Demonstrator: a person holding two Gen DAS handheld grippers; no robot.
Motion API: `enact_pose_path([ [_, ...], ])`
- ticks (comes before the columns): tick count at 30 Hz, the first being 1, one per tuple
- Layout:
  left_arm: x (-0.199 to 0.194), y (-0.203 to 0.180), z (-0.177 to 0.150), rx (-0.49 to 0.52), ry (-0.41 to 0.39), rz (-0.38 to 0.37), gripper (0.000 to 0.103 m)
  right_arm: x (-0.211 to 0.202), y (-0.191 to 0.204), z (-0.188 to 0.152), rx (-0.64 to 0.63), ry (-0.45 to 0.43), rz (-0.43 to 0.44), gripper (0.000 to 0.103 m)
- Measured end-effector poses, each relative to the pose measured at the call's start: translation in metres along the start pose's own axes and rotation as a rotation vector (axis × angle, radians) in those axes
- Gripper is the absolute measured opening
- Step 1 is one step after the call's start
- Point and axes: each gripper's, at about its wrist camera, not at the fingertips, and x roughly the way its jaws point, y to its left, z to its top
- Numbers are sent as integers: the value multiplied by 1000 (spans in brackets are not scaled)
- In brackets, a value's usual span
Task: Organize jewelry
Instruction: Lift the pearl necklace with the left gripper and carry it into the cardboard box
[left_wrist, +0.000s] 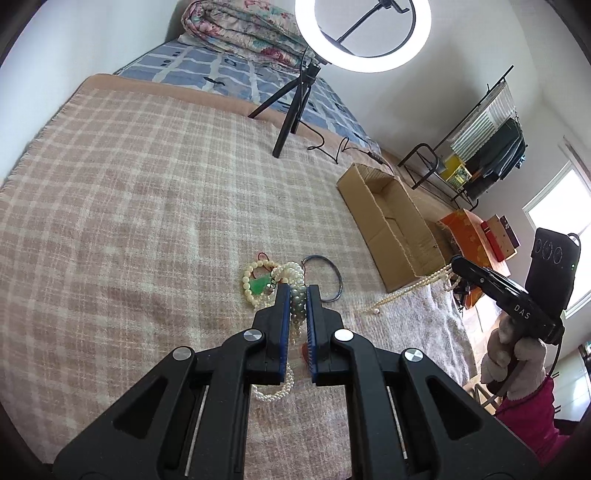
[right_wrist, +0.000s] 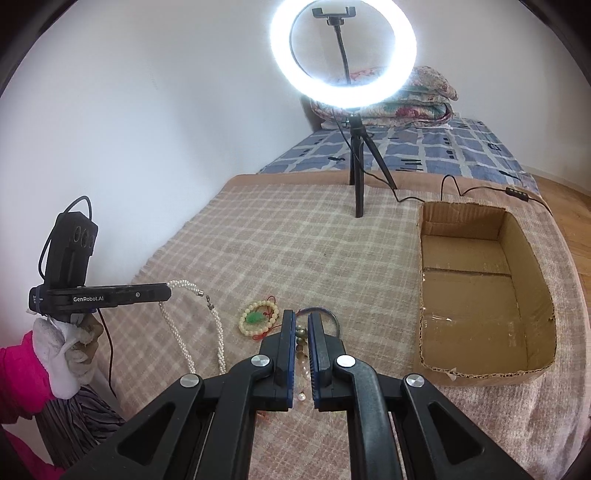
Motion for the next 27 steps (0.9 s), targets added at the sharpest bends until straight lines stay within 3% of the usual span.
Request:
enact_pose_path([
  [16, -37, -30, 30, 40, -118, -49, 6, -49, 0, 31, 5, -145, -41, 4],
  [27, -34, -60, 81, 90, -179, -79, 6, -74, -47, 39, 83, -222, -144, 4],
])
